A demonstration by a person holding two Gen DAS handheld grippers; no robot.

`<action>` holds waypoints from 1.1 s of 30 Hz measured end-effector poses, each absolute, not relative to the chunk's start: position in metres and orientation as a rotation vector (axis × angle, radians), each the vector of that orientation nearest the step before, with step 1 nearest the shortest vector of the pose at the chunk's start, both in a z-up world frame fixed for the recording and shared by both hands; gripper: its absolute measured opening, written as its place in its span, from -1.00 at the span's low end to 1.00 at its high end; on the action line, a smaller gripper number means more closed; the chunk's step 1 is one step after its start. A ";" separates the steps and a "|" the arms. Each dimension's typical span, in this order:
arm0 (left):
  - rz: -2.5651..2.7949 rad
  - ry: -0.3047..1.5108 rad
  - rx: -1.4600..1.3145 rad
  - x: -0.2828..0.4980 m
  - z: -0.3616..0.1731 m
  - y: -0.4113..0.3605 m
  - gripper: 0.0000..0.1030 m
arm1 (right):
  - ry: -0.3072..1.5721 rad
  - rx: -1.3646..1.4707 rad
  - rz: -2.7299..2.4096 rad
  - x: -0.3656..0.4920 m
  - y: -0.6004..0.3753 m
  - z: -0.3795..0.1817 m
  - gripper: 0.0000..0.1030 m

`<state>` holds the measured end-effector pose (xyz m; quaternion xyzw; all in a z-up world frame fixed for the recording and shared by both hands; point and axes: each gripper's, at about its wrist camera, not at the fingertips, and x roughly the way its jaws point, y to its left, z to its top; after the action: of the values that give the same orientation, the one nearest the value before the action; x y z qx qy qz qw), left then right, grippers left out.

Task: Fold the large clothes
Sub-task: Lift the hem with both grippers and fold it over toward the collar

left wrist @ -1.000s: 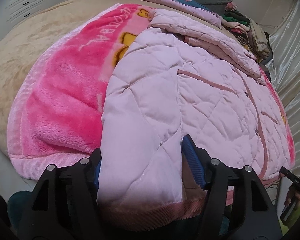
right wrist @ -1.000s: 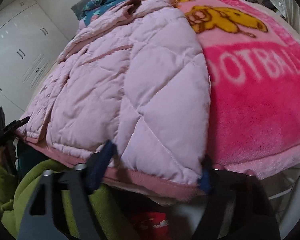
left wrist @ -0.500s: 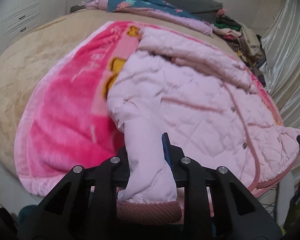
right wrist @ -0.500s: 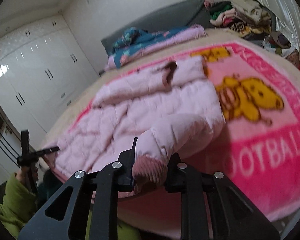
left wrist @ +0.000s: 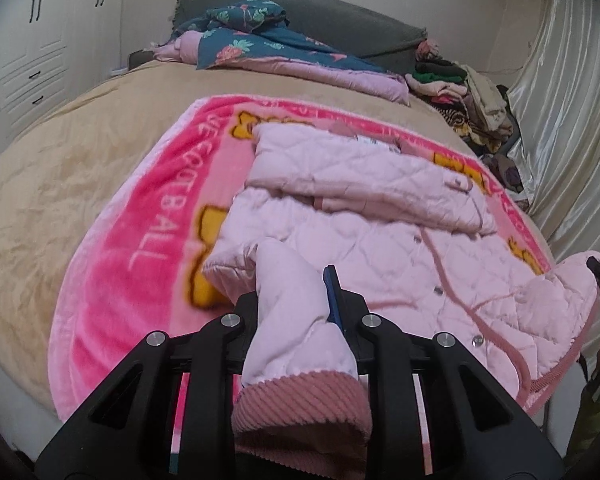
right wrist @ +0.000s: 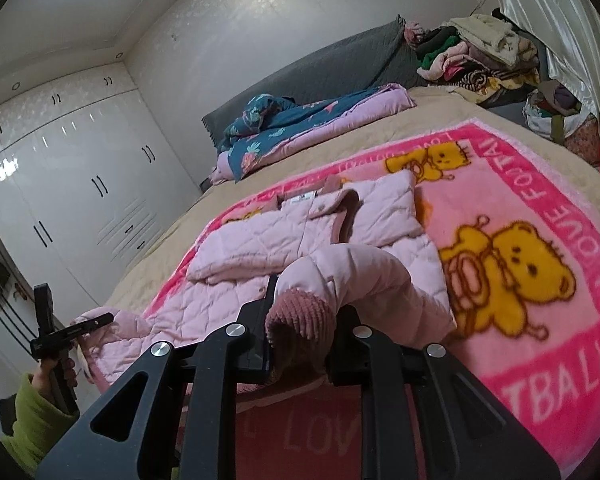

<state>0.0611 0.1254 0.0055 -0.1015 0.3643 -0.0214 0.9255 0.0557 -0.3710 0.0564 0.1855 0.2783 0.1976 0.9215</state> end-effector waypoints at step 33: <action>-0.016 0.611 -0.202 0.188 0.093 0.130 -0.71 | 0.472 0.454 0.343 0.182 -0.380 0.125 -0.68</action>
<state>0.1882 0.1295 0.0930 -0.0992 0.3001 -0.0076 0.9487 0.1822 -0.3802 0.1254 0.2220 0.2307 0.1675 0.9324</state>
